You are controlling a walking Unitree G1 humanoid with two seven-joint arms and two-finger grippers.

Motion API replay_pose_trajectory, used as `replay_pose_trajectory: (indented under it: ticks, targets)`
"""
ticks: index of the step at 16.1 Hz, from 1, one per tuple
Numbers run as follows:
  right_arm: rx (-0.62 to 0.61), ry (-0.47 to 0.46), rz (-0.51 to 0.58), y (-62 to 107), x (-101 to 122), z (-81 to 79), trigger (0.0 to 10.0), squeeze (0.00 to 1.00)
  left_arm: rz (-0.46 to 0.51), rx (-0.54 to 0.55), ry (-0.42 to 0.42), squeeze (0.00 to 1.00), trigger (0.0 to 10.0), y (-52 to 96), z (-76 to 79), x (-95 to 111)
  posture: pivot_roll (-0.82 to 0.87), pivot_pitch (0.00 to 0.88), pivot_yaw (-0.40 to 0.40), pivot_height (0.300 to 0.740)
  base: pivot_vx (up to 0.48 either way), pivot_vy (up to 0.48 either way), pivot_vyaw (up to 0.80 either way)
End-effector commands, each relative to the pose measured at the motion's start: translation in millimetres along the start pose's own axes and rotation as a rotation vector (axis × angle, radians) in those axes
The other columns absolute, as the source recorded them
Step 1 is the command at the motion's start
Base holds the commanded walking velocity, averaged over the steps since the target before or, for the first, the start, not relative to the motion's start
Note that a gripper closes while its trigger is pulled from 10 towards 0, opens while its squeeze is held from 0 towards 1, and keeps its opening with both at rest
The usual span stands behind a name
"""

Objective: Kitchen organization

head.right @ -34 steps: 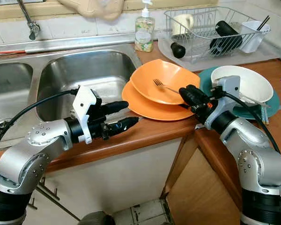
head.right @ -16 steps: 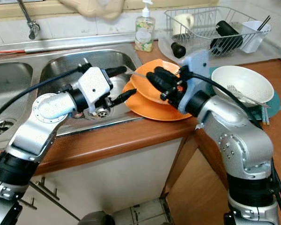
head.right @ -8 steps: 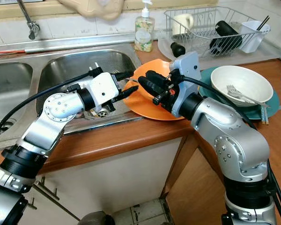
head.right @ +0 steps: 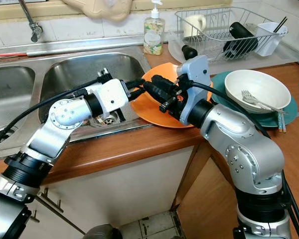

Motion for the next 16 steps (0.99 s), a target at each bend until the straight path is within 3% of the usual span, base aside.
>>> replay_pose_trajectory:
  ticks: [1, 5, 6, 7, 8, 10, 11, 13, 16]
  targets:
    - [0.022, 0.007, 0.017, -2.3, 6, -3.6, 0.0, 0.0, -0.001, 0.015, -0.021, 0.0, 0.0, -0.3, -5.5, 1, -0.02, 0.0, 0.03, 0.716, 0.0, 0.0, 0.0]
    - [0.026, 0.004, 0.022, -3.2, 7, -4.4, 0.0, 0.0, -0.01, 0.024, -0.055, 0.0, 0.0, 1.3, -8.2, 0, -0.02, 0.0, 0.026, 0.716, 0.0, 0.0, 0.0]
    - [0.027, 0.004, 0.023, -3.5, 8, -4.4, 2.0, 0.0, -0.011, 0.027, -0.068, 0.0, 0.0, 1.9, -9.5, 0, -0.02, 0.0, 0.026, 0.716, 0.0, 0.0, 0.0]
    - [0.029, 0.004, 0.026, -3.7, 8, -4.6, 8.5, 0.0, -0.013, 0.031, -0.076, 0.0, 0.0, 2.7, -10.6, 0, -0.02, 0.0, 0.026, 0.716, 0.0, 0.0, 0.0]
    - [0.031, -0.026, 0.047, -4.8, 11, -4.4, 10.0, 0.0, -0.023, 0.047, -0.091, 0.0, 0.0, 4.7, -14.5, 0, -0.02, 0.0, 0.022, 0.716, 0.0, 0.0, 0.0]
    - [0.026, -0.03, 0.064, -5.3, 14, -2.9, 10.0, 1.0, -0.044, 0.078, -0.115, 0.0, 0.0, 8.2, -21.1, -3, -0.02, 0.0, 0.021, 0.716, 0.0, 0.0, 0.0]
    - [0.005, -0.018, 0.075, -5.2, 16, -0.7, 10.0, 0.0, -0.06, 0.103, -0.122, 0.0, 0.0, 11.5, -26.4, -6, -0.02, 0.0, 0.021, 0.716, 0.0, 0.0, 0.0]
    - [-0.013, -0.007, 0.085, -4.3, 18, 1.1, 10.0, 0.0, -0.094, 0.158, -0.133, 0.0, 0.0, 18.1, -37.6, -12, -0.02, 0.0, 0.023, 0.716, 0.0, 0.0, 0.0]
    - [-0.007, 0.015, 0.051, -1.3, 12, -2.7, 10.0, 0.0, -0.236, 0.256, -0.135, 0.0, 0.0, 32.6, -59.2, -34, -0.02, 0.0, 0.024, 0.716, 0.0, 0.0, 0.0]
Point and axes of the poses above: a point about 5 cm out from each wrist's last joint towards the gripper, its own y axis pointing back from the gripper into the wrist, its own x axis along the axis of the wrist's last joint, z = x × y, the point moved 1 cm from there along -y, pointing out of the wrist towards the gripper, and after that the axes turned 7 degrees about y, right-handed, at the moved point
